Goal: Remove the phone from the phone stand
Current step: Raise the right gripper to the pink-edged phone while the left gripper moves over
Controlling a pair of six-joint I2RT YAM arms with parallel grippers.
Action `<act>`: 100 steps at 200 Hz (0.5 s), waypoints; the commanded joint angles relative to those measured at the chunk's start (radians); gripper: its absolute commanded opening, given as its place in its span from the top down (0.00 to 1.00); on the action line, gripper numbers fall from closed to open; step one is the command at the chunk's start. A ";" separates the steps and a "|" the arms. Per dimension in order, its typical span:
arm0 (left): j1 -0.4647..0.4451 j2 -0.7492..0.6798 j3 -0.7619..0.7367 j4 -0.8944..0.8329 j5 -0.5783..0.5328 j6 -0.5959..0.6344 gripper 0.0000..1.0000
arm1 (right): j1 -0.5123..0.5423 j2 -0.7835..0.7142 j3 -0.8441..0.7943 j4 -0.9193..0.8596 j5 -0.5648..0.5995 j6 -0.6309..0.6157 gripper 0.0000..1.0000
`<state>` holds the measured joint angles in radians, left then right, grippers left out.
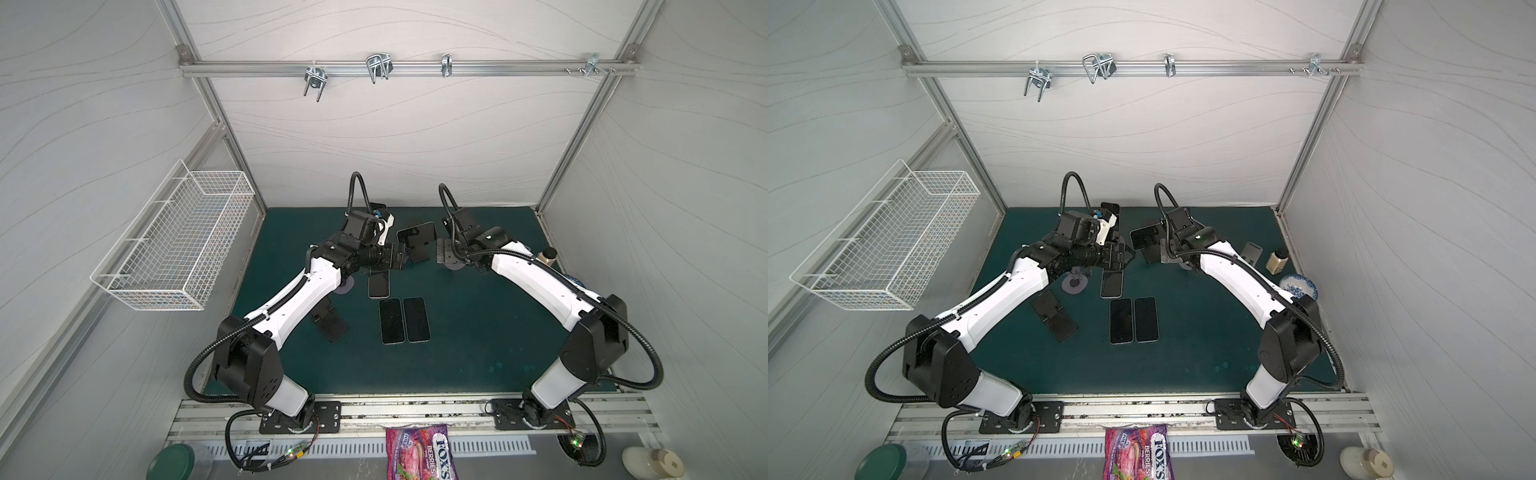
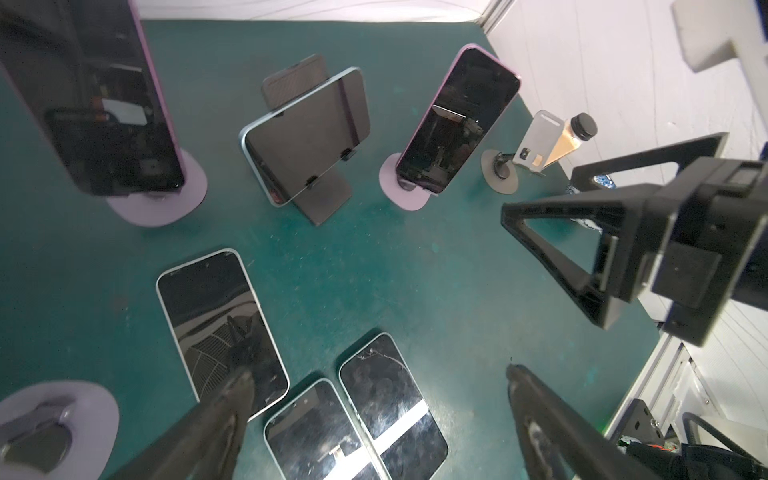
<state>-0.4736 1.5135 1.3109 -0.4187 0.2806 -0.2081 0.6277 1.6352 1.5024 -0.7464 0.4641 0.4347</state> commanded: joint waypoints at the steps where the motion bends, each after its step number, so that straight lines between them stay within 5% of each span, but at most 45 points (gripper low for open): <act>1: -0.006 0.000 0.034 0.089 0.012 0.112 0.02 | -0.007 -0.027 0.004 0.033 0.115 0.011 0.02; 45: -0.010 -0.034 -0.019 0.144 0.089 0.332 0.01 | -0.038 0.021 0.047 0.041 0.156 0.071 0.01; 100: -0.009 -0.079 -0.057 0.122 0.141 0.342 0.01 | -0.056 0.120 0.154 0.000 0.160 0.191 0.01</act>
<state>-0.4808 1.4693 1.2503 -0.3153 0.3820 0.0872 0.5739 1.7119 1.6035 -0.7177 0.5995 0.5373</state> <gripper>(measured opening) 0.989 0.992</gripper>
